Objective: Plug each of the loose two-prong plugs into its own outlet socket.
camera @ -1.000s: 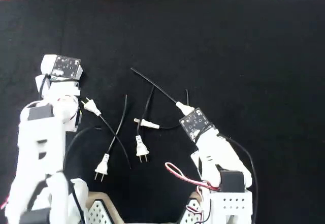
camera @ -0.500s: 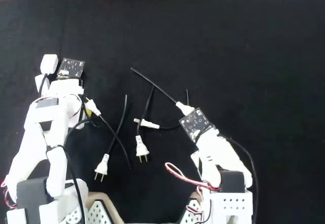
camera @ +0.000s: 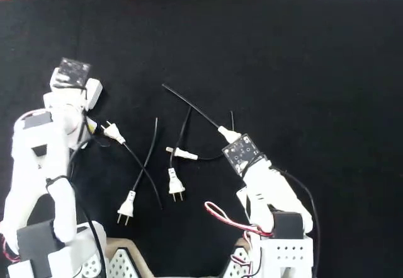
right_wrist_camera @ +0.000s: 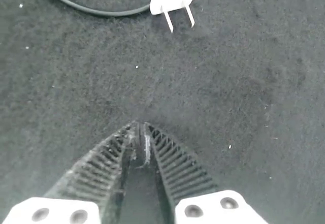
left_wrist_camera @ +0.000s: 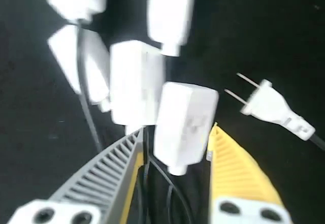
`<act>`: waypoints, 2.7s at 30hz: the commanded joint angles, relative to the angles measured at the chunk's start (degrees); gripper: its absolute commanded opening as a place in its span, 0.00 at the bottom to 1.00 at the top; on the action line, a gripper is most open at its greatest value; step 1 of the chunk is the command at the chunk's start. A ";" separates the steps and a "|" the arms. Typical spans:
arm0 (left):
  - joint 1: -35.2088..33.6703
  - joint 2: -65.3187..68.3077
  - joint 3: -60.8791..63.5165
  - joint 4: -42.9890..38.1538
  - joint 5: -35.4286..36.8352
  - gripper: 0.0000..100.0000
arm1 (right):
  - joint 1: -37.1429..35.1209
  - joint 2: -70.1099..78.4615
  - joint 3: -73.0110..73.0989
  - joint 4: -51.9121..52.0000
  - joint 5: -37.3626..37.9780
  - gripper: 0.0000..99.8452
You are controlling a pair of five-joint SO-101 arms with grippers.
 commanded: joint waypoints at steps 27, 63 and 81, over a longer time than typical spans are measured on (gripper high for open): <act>0.66 15.65 2.51 -12.13 -16.88 0.09 | -0.35 -2.77 -0.22 0.53 0.35 0.01; 41.19 -71.12 26.59 38.51 -13.19 0.03 | 8.18 -2.86 -0.22 0.53 0.35 0.01; 6.20 -67.43 40.22 24.00 -13.27 0.03 | -3.60 -2.24 -8.22 -3.52 -5.10 0.11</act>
